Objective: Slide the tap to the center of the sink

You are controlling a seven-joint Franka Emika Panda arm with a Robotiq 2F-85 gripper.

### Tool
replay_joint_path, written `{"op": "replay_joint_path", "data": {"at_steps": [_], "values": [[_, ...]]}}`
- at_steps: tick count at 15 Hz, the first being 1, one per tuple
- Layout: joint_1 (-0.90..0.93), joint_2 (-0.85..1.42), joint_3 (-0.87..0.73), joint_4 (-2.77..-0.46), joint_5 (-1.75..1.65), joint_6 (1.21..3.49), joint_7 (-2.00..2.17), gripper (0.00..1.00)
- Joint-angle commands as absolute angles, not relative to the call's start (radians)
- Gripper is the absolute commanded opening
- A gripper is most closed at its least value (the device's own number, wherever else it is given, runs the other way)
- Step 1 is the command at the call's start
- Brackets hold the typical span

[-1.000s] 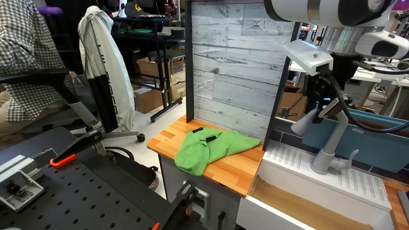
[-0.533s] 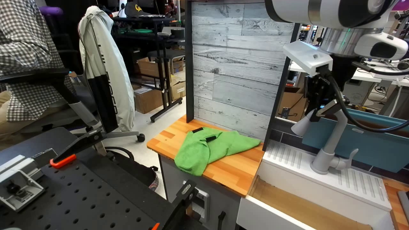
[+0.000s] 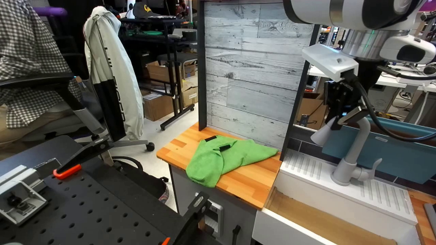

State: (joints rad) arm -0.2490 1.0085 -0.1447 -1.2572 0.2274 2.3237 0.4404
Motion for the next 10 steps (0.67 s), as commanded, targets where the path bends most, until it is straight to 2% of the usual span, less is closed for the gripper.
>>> {"op": "replay_joint_path", "data": {"at_steps": [1, 10], "values": [[-0.271, 1.006, -0.148, -1.255, 0.213, 2.276, 0.36, 0.06], [-0.323, 1.01, -0.146, -1.229, 0.19, 2.201, 0.134, 0.06]]}}
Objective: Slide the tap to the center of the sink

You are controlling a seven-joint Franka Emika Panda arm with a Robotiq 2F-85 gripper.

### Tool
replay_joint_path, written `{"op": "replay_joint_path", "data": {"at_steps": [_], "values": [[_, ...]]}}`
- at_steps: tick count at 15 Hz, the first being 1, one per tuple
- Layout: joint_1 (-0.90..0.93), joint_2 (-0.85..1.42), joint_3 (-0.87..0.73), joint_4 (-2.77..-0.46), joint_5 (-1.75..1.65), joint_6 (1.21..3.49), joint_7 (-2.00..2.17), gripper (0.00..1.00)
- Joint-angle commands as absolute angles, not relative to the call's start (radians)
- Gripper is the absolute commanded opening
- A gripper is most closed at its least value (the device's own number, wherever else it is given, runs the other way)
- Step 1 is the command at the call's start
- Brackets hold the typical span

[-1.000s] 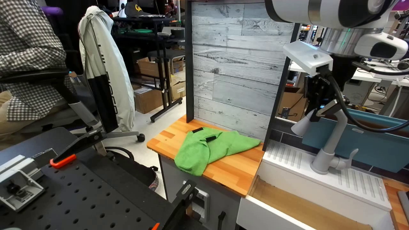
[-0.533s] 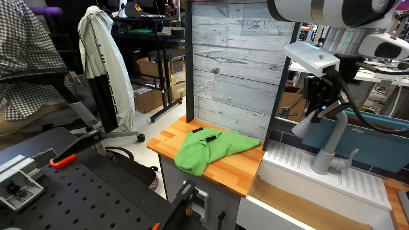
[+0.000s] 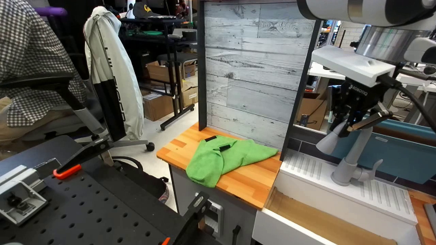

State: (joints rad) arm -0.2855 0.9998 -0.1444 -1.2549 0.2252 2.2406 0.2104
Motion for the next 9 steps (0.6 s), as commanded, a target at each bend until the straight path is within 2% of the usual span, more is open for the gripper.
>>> {"op": "replay_joint_path", "data": {"at_steps": [1, 9], "values": [[-0.338, 1.011, -0.148, -1.211, 0.185, 2.177, 0.098, 0.06], [-0.388, 1.051, -0.159, -1.09, 0.157, 2.062, -0.057, 0.06]]}}
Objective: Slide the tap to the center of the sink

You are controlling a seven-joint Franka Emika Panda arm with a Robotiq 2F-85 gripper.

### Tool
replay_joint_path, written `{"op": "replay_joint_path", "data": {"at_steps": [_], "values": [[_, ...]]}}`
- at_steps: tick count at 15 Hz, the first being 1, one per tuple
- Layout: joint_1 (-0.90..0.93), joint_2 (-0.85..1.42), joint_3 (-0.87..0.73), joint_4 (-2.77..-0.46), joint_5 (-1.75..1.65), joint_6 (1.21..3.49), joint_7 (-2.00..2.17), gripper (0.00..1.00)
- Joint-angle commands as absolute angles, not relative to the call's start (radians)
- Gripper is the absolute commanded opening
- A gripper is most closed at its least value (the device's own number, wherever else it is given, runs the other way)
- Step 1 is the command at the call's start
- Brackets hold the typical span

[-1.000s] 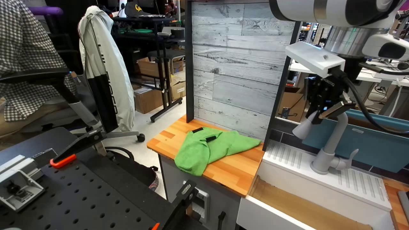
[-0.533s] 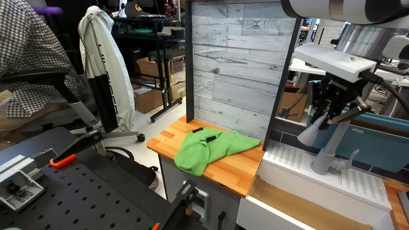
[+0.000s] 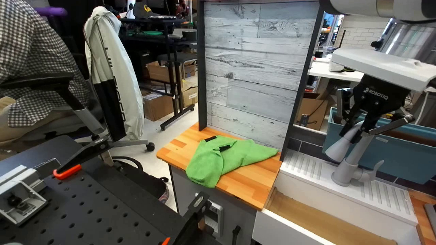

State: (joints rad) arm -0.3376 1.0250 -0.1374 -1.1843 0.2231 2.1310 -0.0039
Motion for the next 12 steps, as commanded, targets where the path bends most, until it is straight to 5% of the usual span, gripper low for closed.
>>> {"op": "replay_joint_path", "data": {"at_steps": [1, 8, 9, 12], "values": [[-0.39, 1.059, -0.162, -1.075, 0.153, 2.051, -0.066, 0.06], [-0.404, 1.102, -0.168, -0.994, 0.136, 1.992, -0.12, 0.09], [-0.404, 1.106, -0.168, -0.989, 0.135, 1.989, -0.124, 0.48], [-0.402, 1.108, -0.17, -0.99, 0.118, 1.989, -0.132, 0.6]]}}
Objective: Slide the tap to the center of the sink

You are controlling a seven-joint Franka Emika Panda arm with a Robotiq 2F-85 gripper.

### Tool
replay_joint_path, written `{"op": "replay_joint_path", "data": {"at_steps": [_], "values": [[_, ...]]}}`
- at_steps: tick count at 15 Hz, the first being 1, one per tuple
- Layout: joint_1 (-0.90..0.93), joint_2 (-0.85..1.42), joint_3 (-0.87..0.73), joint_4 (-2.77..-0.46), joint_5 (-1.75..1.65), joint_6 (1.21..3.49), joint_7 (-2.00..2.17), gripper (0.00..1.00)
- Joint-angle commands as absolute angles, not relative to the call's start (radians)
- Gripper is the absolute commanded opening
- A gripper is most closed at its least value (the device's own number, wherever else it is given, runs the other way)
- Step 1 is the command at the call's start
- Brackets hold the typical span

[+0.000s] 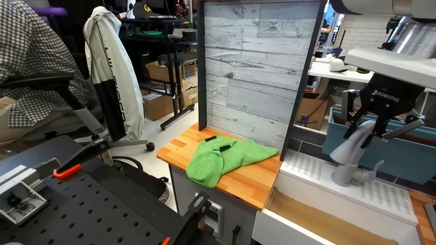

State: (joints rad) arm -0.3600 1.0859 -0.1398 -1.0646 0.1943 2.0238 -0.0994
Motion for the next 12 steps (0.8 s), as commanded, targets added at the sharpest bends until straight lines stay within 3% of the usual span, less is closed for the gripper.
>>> {"op": "replay_joint_path", "data": {"at_steps": [1, 4, 6, 12], "values": [[-0.403, 1.108, -0.17, -0.991, 0.109, 1.991, -0.133, 0.66], [-0.393, 1.099, -0.185, -1.012, 0.105, 2.004, -0.142, 0.89], [-0.392, 1.097, -0.189, -1.019, 0.102, 2.011, -0.143, 1.0], [-0.386, 1.087, -0.194, -1.04, 0.105, 2.025, -0.146, 1.0]]}}
